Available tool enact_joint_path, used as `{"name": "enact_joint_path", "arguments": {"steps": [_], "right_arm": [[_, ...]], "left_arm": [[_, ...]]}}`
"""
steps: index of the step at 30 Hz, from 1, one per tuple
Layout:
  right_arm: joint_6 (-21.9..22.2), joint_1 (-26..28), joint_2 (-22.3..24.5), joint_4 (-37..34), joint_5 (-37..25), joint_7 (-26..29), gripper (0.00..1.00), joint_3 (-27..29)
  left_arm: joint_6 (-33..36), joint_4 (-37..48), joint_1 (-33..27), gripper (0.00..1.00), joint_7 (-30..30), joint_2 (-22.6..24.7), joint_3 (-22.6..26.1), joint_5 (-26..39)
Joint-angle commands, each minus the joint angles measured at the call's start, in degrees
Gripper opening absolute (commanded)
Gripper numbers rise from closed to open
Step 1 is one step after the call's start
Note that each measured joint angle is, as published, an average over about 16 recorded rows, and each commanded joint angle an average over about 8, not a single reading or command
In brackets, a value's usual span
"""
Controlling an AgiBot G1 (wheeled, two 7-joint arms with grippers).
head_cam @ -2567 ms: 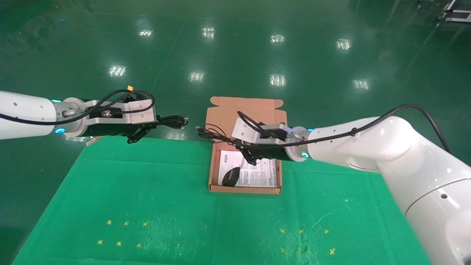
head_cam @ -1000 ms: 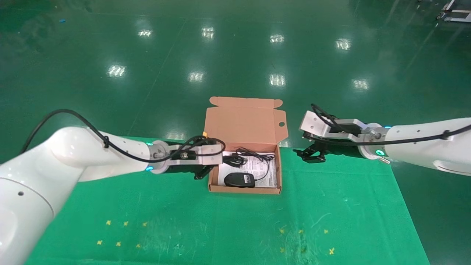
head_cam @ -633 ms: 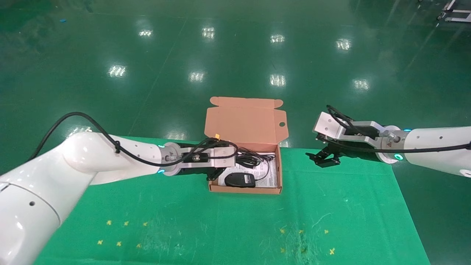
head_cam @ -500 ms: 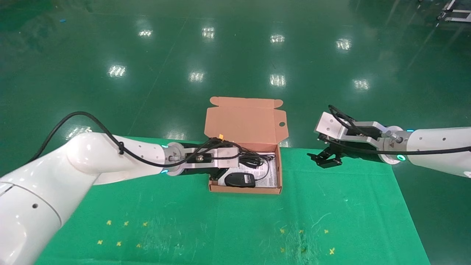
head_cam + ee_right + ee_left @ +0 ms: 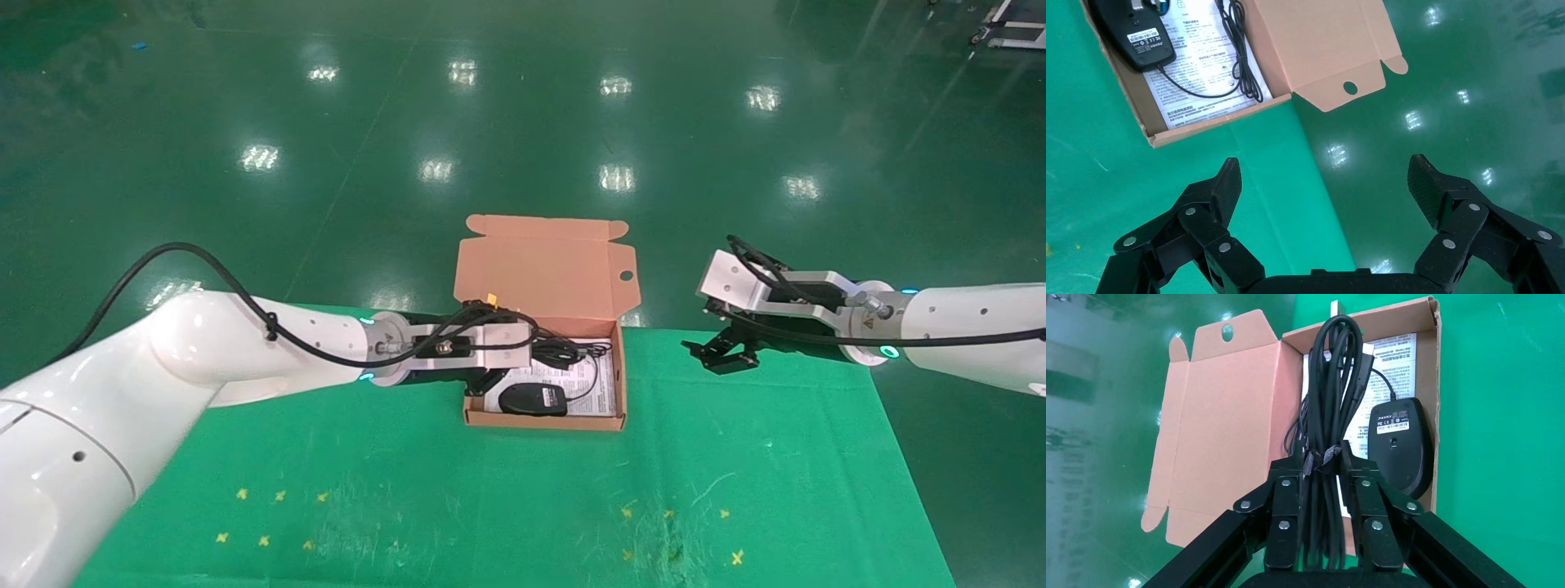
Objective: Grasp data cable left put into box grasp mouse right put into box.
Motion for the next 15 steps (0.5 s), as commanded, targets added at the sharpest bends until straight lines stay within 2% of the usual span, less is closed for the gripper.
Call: {"name": "enact_joint_path", "arguments": {"steps": [1,8,15], "right_arm": [[0.01,0.02,-0.07,-0.15,0.05,-0.08,1.0,0.01],[0.13,0.22,0.02,0.14,0.1,-0.15,1.0,0.13],[0.74,2.5,0.77,1.72,-0.13,-0.46,1.0,0.99]], "left_arm": [[0.14,-0.15,0.04,1.0,0.16,-0.24,-0.24,0.07],[0.89,-2.43,0.53,1.0,-2.21,-1.98,0.11,-0.78],[0.54,-5.69,-1.53,1.0,-4.42,-4.92,-0.9,-1.48]]}}
